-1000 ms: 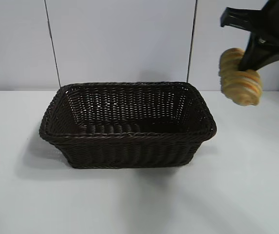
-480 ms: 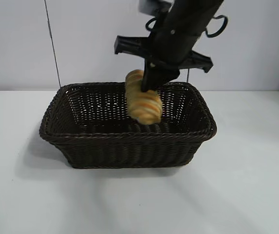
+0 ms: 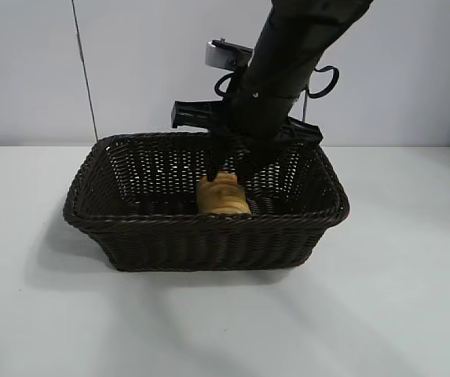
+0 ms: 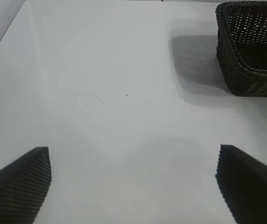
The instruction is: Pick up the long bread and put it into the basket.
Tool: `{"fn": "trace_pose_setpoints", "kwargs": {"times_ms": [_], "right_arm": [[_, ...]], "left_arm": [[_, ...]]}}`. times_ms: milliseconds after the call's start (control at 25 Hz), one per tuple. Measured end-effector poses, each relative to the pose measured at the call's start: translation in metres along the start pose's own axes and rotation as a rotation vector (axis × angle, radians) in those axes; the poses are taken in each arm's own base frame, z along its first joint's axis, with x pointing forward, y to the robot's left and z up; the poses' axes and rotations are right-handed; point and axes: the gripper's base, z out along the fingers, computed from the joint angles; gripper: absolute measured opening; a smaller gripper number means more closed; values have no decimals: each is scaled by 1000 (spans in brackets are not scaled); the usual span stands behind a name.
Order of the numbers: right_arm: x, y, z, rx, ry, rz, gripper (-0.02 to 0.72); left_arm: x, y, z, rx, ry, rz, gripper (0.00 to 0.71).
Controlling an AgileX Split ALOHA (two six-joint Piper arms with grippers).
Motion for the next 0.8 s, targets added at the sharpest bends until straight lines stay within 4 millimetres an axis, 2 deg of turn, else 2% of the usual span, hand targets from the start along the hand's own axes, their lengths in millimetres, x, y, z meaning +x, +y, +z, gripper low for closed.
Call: {"fn": "trace_pose_setpoints", "kwargs": {"times_ms": [200,320,400,560,800], "right_arm": [[-22,7,-35,5,4,-18,693],[-33,1,-52,22,4,-13,694],[-40,-10,-61,43,-1,3,694],[-50,-47,-75,115,7,48,694],[-51,-117,-88,231,56,130,694]], "left_arm": [[0,0,0,33,-1,20,695],[0,0,0,34,-1,21,695],[0,0,0,34,-1,21,695],[0,0,0,34,-1,19,695],[0,0,0,34,-2,11,695]]}}
